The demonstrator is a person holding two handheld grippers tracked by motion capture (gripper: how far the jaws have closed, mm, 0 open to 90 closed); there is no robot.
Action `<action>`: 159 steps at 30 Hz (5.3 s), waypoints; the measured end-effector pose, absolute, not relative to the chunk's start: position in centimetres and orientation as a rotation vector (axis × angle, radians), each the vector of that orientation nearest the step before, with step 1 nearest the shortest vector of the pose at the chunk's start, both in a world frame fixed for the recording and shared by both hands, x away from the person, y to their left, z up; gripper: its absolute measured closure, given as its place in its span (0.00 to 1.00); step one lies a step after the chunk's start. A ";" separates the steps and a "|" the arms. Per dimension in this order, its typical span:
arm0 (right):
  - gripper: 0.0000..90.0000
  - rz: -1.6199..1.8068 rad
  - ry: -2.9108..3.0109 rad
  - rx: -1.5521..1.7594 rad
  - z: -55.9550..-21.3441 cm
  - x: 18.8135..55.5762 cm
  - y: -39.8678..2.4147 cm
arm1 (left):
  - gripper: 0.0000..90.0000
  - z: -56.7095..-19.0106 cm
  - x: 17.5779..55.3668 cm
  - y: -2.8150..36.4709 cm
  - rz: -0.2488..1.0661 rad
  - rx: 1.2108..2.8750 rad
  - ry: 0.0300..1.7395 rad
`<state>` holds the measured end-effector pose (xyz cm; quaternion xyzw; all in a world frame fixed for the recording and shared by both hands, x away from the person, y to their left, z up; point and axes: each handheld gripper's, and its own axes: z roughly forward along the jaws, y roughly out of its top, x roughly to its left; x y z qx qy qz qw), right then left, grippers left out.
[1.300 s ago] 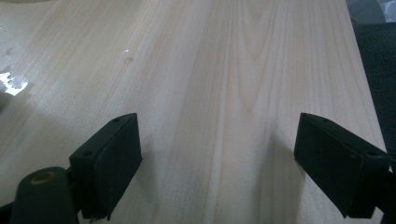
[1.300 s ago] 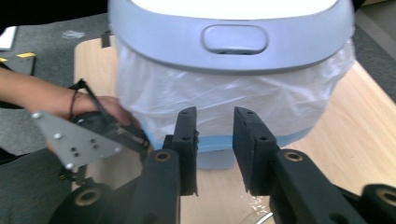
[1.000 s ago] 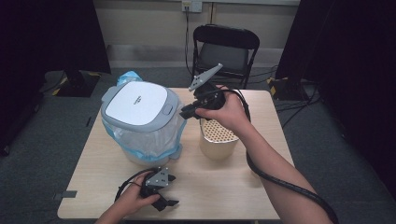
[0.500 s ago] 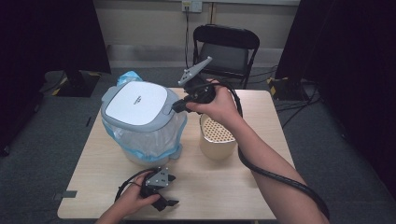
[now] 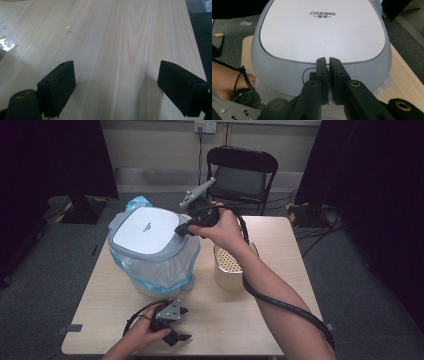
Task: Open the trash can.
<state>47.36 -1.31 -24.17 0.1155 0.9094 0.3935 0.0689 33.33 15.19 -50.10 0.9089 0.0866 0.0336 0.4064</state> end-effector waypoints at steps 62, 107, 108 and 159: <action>0.18 1.238 2.687 0.479 -26.6 45.1 -9.3 | 0.16 -50.1 33.3 15.2 0.089 2.288 0.223; 0.17 1.224 2.674 0.587 -33.2 40.6 -18.1 | 0.16 -50.2 33.3 15.1 0.093 2.284 0.225; 0.17 1.223 2.673 0.590 -33.3 40.5 -18.4 | 0.16 -50.1 33.2 15.2 0.095 2.290 0.227; 0.17 1.169 2.535 0.787 -38.7 38.0 -30.0 | 0.15 -50.1 33.2 15.1 0.086 2.289 0.238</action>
